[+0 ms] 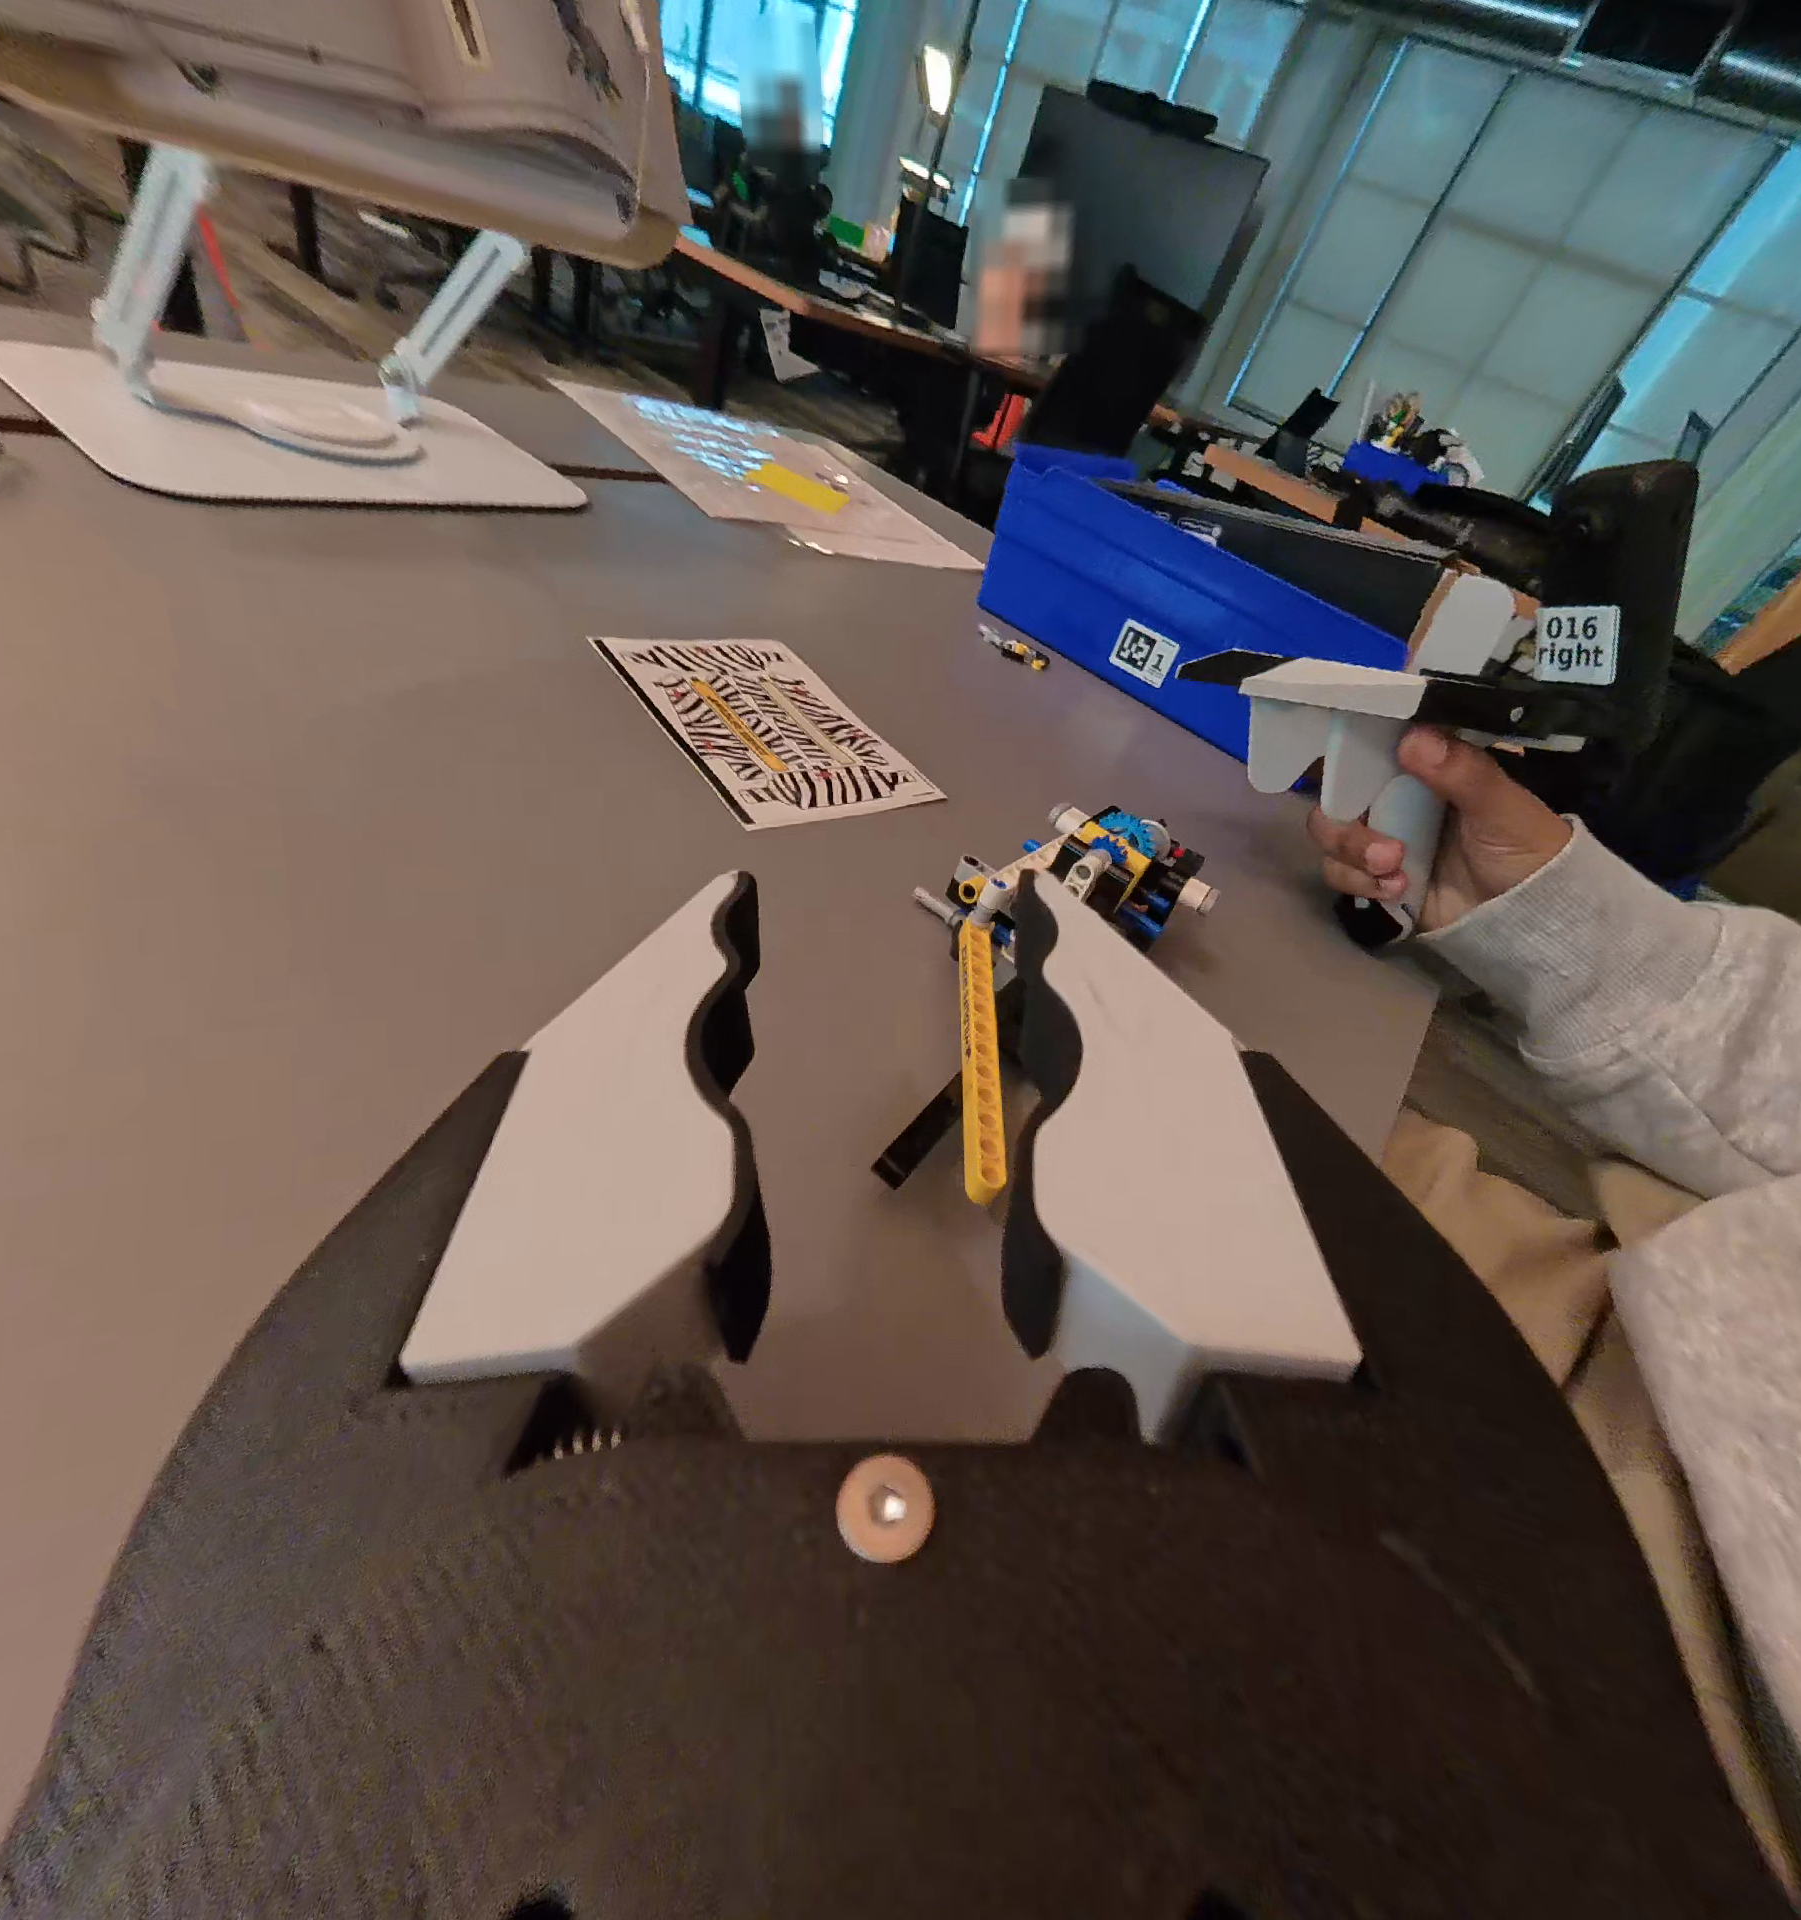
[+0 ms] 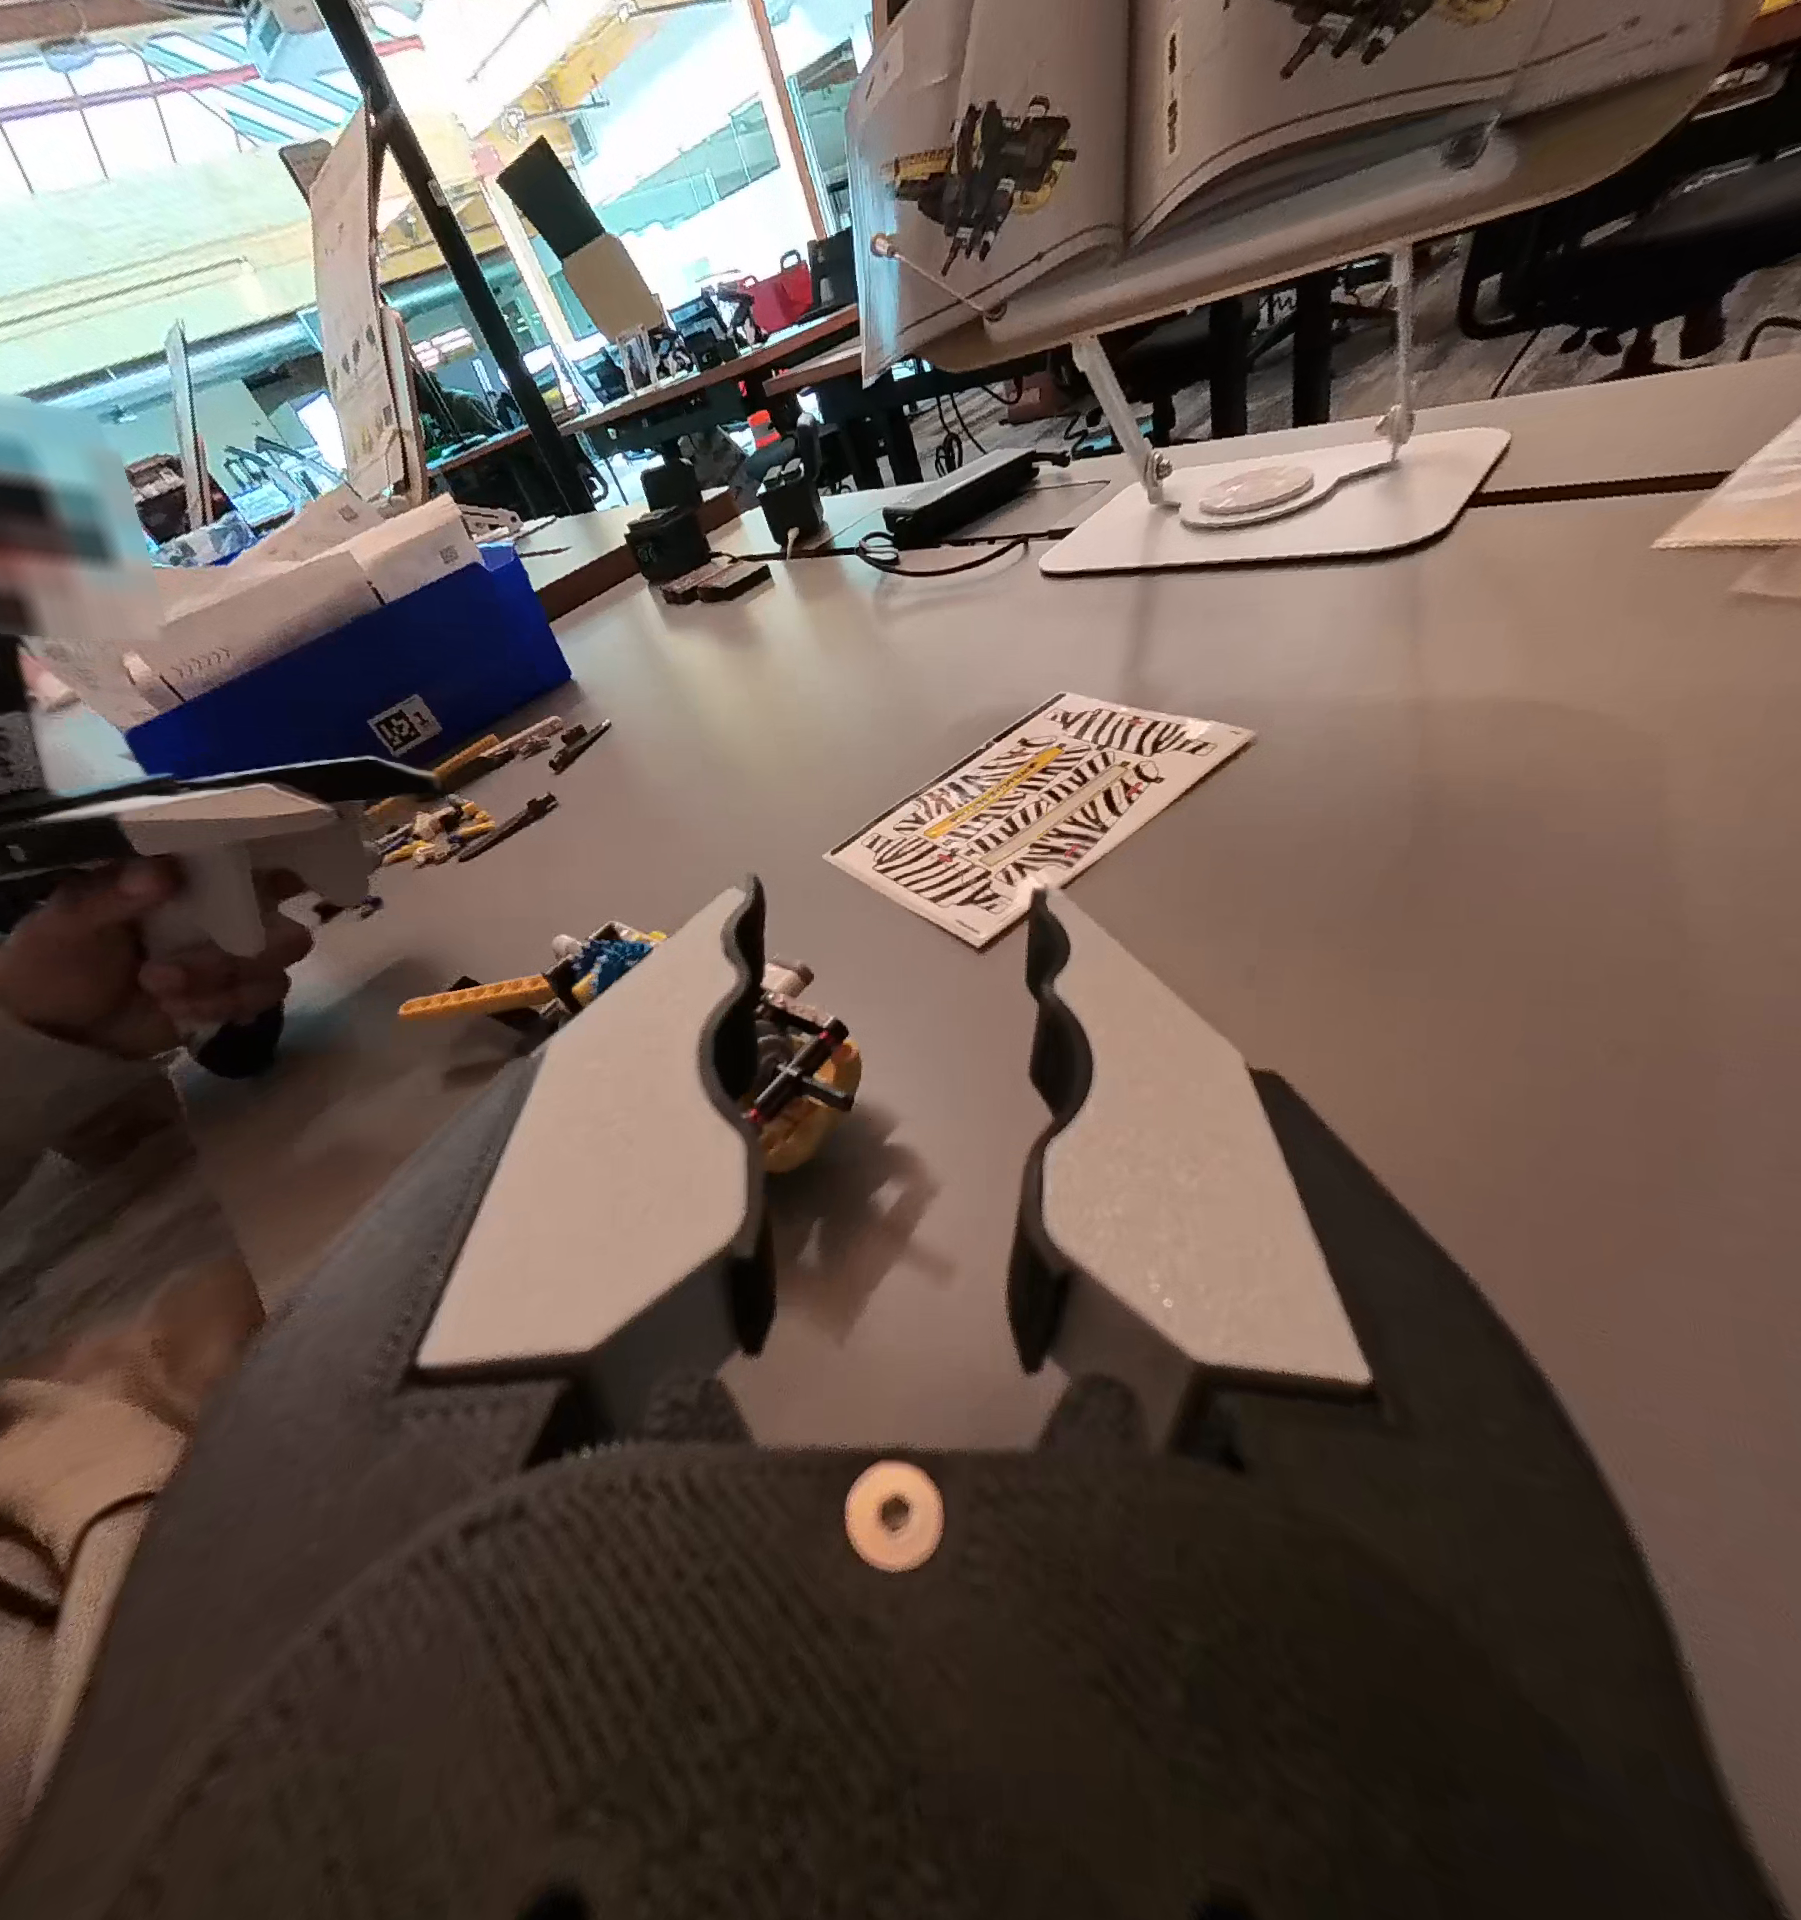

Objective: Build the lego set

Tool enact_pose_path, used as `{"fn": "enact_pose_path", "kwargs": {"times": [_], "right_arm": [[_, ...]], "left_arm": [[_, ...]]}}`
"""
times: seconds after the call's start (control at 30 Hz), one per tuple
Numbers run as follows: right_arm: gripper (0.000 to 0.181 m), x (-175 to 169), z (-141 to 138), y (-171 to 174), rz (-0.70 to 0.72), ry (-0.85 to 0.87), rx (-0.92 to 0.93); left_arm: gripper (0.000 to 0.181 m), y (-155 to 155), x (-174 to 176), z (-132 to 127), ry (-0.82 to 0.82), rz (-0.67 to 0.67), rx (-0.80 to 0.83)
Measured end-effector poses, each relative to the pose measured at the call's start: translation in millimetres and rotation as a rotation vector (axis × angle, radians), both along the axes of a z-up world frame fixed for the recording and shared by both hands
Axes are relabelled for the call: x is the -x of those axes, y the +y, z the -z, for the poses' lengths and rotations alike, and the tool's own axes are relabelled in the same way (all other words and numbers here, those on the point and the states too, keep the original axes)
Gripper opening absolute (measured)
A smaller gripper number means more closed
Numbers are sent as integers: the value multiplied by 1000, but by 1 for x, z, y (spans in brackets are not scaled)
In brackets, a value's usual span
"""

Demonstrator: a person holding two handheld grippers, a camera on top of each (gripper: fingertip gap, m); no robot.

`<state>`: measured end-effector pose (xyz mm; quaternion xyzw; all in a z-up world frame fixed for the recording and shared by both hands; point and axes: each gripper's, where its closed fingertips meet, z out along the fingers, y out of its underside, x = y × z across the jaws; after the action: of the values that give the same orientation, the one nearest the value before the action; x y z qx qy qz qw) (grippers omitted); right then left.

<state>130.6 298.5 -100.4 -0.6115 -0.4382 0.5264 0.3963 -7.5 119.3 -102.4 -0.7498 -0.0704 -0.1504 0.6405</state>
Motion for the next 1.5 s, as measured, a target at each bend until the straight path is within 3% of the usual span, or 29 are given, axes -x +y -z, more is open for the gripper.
{"fn": "enact_pose_path", "kwargs": {"times": [0.37,0.67,1.5], "right_arm": [[45,25,6,-5,-14,-51,-61],[44,20,1,5,-1,3,35],[46,3,3,-6,14,-24,-15]], "left_arm": [[47,-21,1,-6,10,-63,-43],[50,-16,-1,1,5,-44,5],[49,9,-9,7,-4,20,48]]}}
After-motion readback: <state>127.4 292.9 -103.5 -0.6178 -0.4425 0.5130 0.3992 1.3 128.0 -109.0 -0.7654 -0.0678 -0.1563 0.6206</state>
